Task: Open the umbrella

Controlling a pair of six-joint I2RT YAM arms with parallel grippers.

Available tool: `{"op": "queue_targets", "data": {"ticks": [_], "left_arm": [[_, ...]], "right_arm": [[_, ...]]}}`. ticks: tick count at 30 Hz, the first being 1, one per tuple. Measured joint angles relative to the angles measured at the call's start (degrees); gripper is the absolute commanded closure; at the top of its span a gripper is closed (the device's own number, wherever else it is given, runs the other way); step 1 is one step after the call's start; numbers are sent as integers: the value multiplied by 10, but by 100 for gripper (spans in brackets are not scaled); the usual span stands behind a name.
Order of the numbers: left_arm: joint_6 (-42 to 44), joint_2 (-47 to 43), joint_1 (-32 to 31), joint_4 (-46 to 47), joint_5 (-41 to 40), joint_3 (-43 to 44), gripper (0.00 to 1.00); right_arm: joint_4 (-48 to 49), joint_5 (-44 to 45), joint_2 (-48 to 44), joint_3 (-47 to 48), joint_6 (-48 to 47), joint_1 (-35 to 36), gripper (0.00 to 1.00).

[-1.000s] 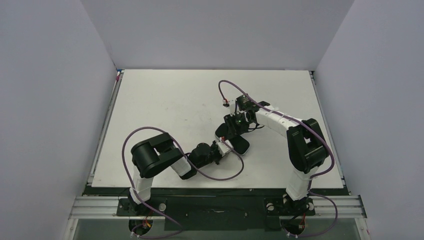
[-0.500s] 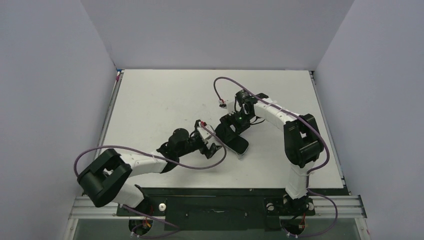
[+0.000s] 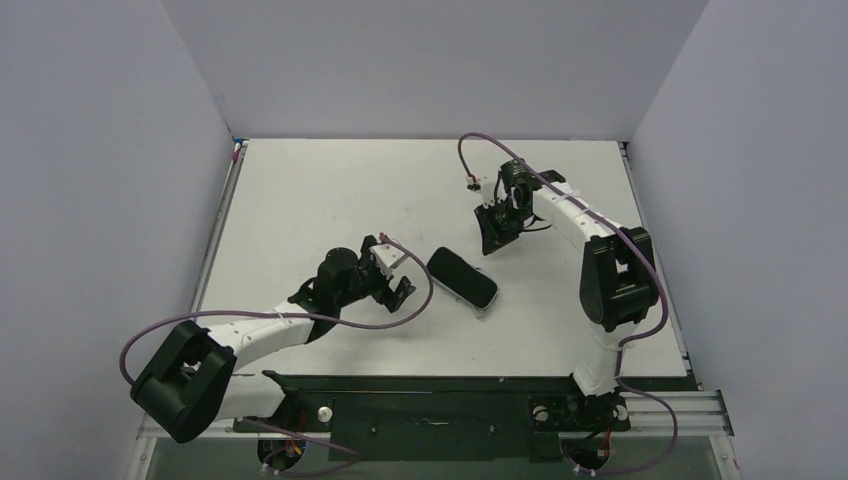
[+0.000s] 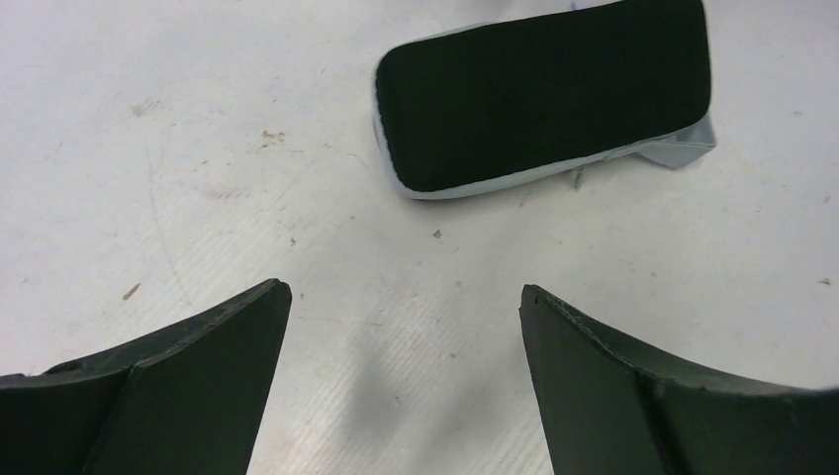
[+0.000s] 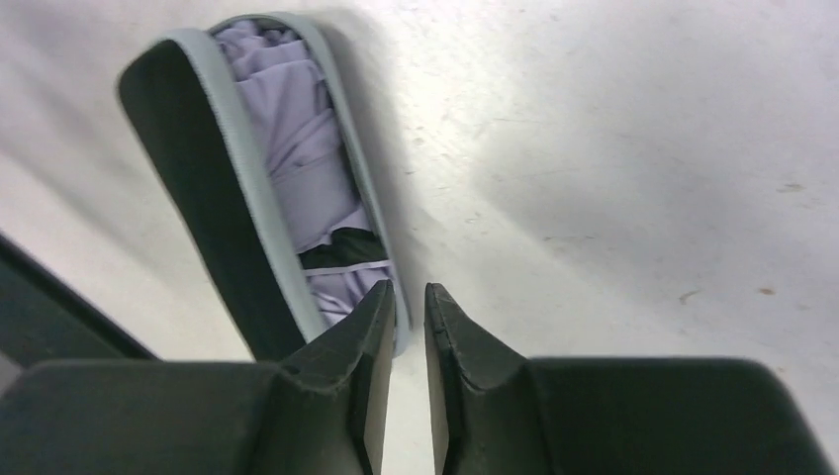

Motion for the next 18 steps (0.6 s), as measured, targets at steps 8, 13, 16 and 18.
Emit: {"op": "queue_targets", "data": {"ticks": [8,13,16,18], "left_arm": [[26,0,39,-35,0,23,15],[58,0,52,-44,0,26,15],[66,0,64,-57,0,32,15],[67,-2,69,-60,0,34,15]], "right_arm": [[15,56,2,-26,-27,21,75],[5,35,1,-41,-43,55,55],[3,28,-5,-46,-45,80,46],[3,23,-15,-49,-41,94,43]]}}
